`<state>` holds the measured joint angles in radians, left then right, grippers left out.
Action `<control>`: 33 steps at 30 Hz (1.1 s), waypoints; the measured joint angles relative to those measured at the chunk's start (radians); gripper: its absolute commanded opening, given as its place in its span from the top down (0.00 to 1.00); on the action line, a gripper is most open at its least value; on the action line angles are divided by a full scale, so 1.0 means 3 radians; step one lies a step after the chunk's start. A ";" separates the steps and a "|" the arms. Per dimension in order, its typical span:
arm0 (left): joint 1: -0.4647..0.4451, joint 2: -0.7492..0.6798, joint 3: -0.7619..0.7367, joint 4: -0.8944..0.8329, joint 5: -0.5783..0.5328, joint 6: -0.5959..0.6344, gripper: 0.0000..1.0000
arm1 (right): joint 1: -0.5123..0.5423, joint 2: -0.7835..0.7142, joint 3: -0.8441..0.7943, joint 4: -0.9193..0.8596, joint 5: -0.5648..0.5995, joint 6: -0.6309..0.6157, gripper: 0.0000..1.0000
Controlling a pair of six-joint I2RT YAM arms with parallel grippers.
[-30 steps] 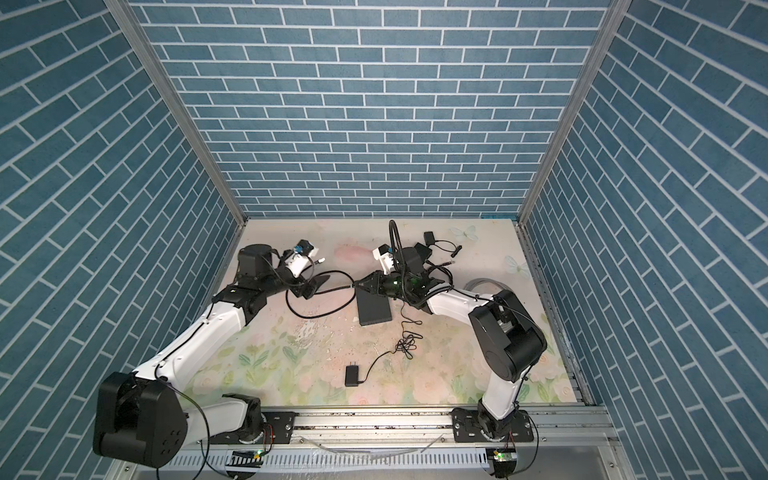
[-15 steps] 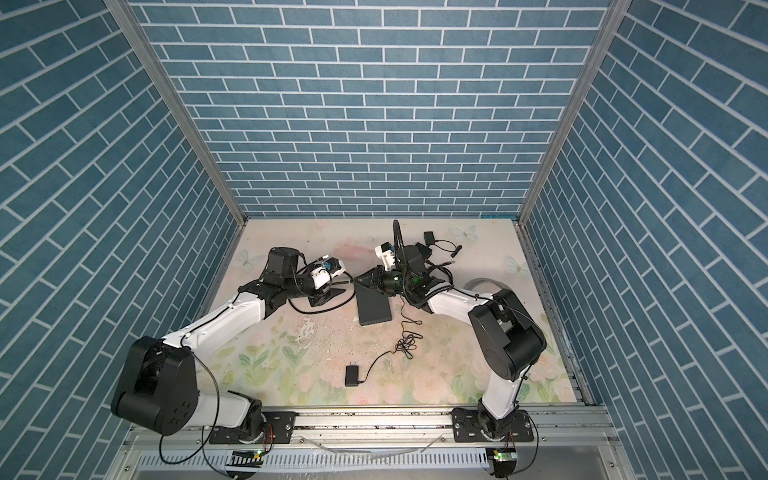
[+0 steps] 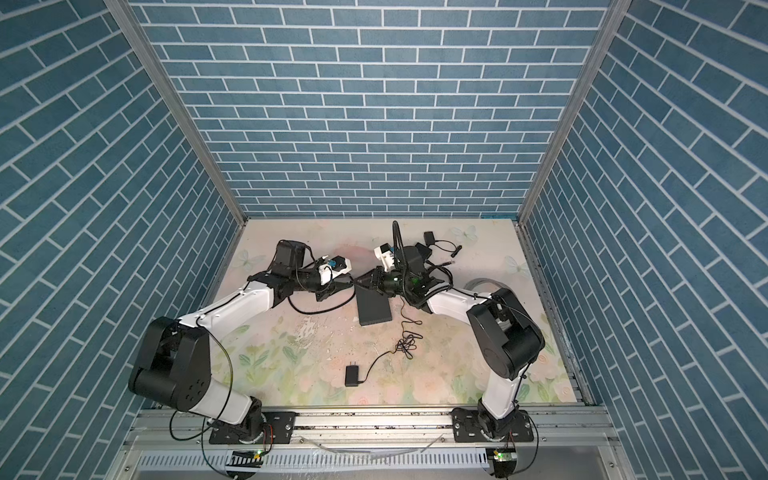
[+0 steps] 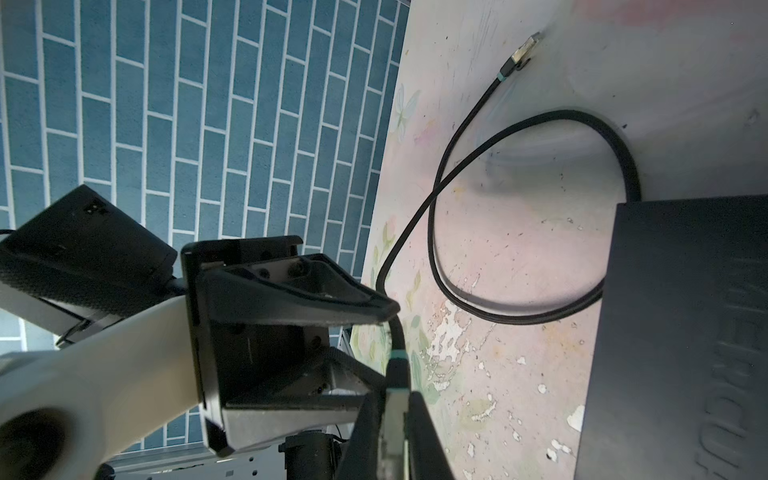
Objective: Insert the plug into the switch port
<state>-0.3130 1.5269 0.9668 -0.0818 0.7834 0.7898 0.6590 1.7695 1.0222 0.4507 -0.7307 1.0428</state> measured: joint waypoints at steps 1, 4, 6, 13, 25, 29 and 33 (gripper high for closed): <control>0.0000 0.0000 0.0001 -0.0028 0.0006 0.0024 0.64 | 0.0000 0.0000 0.0000 0.0000 0.0000 0.0000 0.96; 0.0000 0.0000 0.0003 -0.0113 0.0011 0.0098 0.67 | 0.0000 0.0000 0.0000 0.0009 0.0000 0.0000 0.96; 0.0000 0.0003 0.0003 -0.0137 0.0011 0.0125 0.70 | 0.0000 0.0001 0.0000 0.0022 0.0000 0.0000 0.96; 0.0001 0.0069 0.0025 -0.0148 0.0010 0.0174 0.74 | 0.0000 0.0004 0.0000 0.0022 -0.0004 0.0000 0.96; 0.0001 0.0083 0.0034 -0.0140 0.0027 0.0181 0.86 | 0.0000 0.0037 0.0000 0.0023 -0.0023 0.0000 0.96; 0.0001 0.0085 0.0037 -0.0183 0.0028 0.0202 0.92 | 0.0000 0.0045 0.0000 0.0022 -0.0034 0.0001 0.96; 0.0005 0.0085 0.0050 -0.0253 0.0022 0.0242 0.96 | 0.0004 0.0053 0.0000 0.0018 -0.0036 0.0001 0.90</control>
<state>-0.3115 1.5524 0.9817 -0.1577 0.7898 0.8623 0.6601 1.7855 1.0222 0.4561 -0.7414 1.0431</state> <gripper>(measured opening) 0.142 0.117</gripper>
